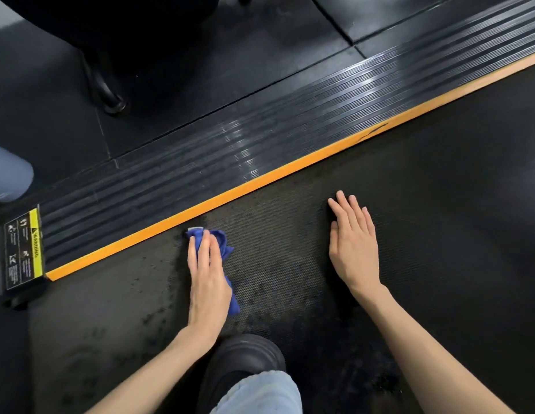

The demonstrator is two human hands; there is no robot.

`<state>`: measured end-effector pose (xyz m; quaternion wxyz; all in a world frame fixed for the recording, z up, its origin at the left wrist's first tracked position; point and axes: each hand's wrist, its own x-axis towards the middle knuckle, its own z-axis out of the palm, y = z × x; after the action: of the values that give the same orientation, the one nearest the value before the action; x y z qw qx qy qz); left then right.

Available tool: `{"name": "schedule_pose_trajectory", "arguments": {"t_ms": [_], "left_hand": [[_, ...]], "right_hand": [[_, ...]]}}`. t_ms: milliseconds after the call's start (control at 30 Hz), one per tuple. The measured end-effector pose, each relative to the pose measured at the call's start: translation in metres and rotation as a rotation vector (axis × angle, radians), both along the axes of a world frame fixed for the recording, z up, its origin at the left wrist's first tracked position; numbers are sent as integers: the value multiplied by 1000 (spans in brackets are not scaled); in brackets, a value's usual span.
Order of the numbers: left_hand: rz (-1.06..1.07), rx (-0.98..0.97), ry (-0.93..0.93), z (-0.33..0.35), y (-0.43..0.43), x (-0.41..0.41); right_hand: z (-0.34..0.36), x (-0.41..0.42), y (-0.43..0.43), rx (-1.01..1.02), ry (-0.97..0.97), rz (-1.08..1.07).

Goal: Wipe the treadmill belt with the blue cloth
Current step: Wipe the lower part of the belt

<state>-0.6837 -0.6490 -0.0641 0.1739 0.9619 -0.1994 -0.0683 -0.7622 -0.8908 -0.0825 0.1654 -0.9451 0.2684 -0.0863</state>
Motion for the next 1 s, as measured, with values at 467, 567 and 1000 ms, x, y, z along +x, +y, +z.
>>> {"name": "schedule_pose_trajectory", "arguments": {"t_ms": [467, 567, 1000], "left_hand": [[-604, -155, 39, 16, -180, -6], [-398, -460, 569, 38, -165, 17], [-192, -127, 266, 35, -59, 63]], "right_hand": [[30, -9, -22, 546, -412, -497], [46, -2, -17, 599, -482, -579], [14, -40, 35, 121, 31, 887]]}}
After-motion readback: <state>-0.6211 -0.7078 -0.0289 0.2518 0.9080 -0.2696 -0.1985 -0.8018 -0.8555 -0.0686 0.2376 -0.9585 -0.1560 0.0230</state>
